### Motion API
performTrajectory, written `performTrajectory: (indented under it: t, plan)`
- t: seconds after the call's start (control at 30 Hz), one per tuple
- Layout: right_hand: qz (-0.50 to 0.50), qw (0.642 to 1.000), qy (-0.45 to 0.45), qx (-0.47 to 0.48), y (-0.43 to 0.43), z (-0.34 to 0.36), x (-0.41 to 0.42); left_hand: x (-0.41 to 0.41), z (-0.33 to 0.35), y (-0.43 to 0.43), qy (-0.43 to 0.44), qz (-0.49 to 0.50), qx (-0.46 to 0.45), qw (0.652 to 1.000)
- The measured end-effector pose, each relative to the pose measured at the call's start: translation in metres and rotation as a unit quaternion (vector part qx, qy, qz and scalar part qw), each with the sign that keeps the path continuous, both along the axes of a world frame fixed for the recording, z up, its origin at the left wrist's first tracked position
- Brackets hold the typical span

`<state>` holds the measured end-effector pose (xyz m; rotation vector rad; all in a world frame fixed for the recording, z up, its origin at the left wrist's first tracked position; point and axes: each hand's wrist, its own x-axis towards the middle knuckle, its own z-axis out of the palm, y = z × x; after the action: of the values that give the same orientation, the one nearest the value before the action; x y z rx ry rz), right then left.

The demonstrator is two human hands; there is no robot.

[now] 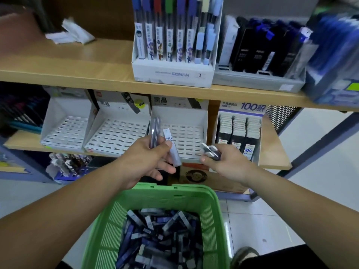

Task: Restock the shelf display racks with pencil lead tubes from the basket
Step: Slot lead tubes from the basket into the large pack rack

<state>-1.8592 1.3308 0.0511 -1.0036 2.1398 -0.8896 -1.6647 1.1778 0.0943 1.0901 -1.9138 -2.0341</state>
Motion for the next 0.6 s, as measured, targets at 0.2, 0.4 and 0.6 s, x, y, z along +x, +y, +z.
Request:
performTrajectory:
  t: [0.2, 0.4, 0.6]
  plan:
    - [-0.024, 0.996, 0.085, 0.011, 0.012, -0.003, -0.008, -0.016, -0.001, 0.012, 0.011, -0.014, 0.03, 0.999]
    - [-0.077, 0.993, -0.071, -0.057, 0.014, 0.017, -0.008, -0.022, -0.01, 0.013, 0.016, -0.045, 0.029, 0.998]
    - [-0.094, 0.971, -0.165, -0.149, -0.025, 0.037, 0.013, -0.022, -0.021, 0.011, -0.015, -0.074, -0.057, 0.995]
